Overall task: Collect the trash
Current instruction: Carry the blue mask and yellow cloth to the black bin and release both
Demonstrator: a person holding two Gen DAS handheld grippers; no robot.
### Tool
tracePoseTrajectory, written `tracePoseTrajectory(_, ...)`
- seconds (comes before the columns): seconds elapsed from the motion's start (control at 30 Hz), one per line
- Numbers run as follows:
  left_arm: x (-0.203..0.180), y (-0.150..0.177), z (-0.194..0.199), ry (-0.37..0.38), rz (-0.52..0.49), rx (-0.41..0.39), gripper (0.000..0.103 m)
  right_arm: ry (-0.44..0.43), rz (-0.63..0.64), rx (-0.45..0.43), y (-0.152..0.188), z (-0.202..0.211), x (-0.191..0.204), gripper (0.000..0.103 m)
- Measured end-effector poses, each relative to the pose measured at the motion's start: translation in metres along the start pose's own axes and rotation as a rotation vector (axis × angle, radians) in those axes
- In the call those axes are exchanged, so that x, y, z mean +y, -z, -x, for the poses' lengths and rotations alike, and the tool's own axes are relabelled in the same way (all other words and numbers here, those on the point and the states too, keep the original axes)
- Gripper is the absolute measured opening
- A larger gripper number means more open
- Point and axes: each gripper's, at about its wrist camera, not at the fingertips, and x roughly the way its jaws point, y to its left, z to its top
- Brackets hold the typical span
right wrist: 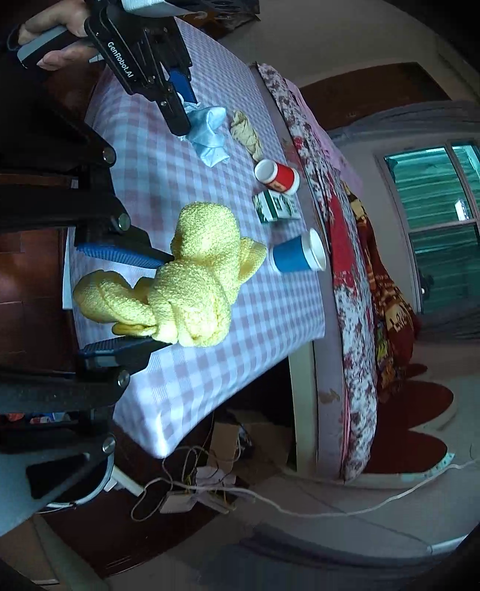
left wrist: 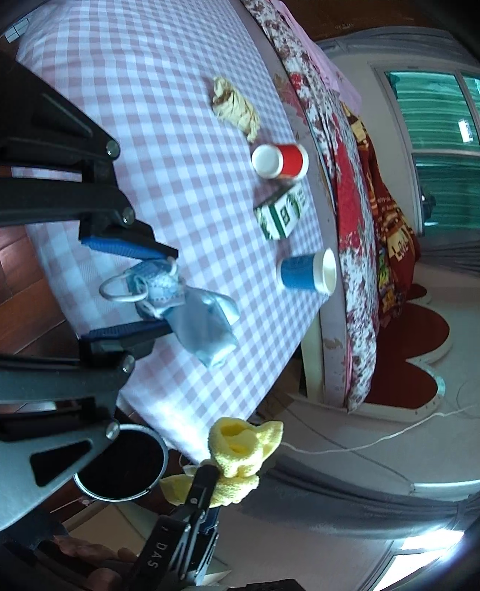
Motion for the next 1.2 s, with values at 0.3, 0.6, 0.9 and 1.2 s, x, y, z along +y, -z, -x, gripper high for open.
tracePoseTrajectory(0.3, -0.051, -0.002, -0.009, 0.076, -0.056, 0.013, 0.033, 0.065, -0.05, 0.002, 0.015, 0.017, -0.041, 0.037)
tracePoseTrajectory(0.6, -0.108, 0.001, -0.023, 0.159, -0.128, 0.04, 0.033, 0.135, -0.115, 0.012, 0.035, 0.035, -0.09, 0.037)
tracePoseTrajectory(0.9, -0.171, 0.008, -0.036, 0.252, -0.208, 0.078, 0.033, 0.208, -0.18, 0.033, 0.063, 0.056, -0.14, 0.037)
tracePoseTrajectory(1.2, -0.223, 0.024, -0.049, 0.34, -0.265, 0.133, 0.033, 0.258, -0.214, 0.086, 0.095, 0.068, -0.185, 0.037)
